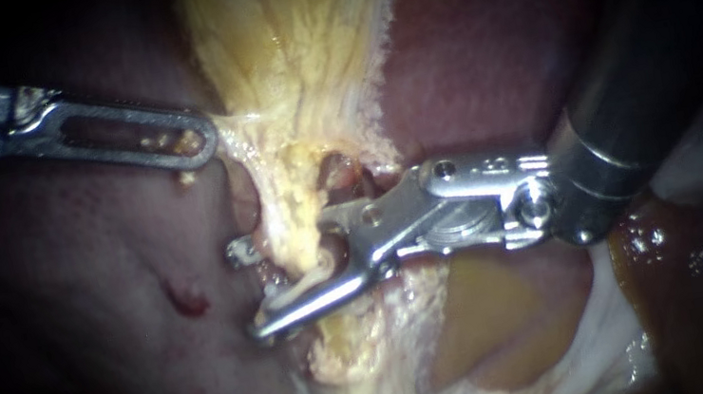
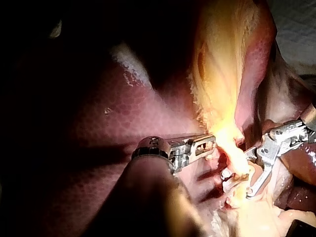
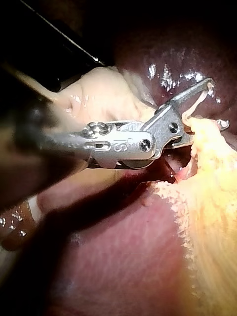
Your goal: Clipping third clip left tube
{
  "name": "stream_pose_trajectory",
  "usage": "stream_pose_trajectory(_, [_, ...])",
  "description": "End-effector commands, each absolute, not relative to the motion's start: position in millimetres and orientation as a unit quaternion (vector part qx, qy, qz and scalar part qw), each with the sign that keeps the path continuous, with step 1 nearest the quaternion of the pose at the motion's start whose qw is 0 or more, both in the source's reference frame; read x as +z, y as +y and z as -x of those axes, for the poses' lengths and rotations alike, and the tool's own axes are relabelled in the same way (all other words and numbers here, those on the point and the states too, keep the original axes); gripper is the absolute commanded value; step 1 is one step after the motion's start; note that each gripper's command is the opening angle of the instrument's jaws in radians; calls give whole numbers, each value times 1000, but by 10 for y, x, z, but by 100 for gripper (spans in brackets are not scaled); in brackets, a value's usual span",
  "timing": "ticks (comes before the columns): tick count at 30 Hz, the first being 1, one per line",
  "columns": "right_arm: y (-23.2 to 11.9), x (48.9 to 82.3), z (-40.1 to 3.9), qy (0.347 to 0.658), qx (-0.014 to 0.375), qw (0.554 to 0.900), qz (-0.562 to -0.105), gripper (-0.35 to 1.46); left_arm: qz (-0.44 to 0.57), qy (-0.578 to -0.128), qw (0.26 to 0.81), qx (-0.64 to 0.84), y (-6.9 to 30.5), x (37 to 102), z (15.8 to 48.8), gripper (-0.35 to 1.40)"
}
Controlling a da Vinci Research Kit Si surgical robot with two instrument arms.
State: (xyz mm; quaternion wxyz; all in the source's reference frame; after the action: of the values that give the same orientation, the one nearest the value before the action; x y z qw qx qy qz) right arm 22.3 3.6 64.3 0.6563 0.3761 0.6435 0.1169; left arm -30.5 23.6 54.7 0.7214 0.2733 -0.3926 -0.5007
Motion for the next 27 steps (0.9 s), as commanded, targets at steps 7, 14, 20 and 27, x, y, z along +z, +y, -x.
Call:
stream_pose_trajectory(7, [31, 637, -224, 645, 112, 650, -387, 50, -273, -393, 722, -500, 236, 547, 304, -35])
stream_pose_trajectory(14, [30, 637, -222, 644, 110, 649, -389, 46, -273, -393, 722, -500, 236, 547, 304, -35])
stream_pose_trajectory(20, [30, 640, -220, 644, 117, 645, -395, 37, -273, -393, 722, -501, 236, 547, 304, -35])
stream_pose_trajectory(27, [31, 644, -218, 644, 120, 642, -398, 23, -273, -393, 721, -501, 236, 547, 304, -35])
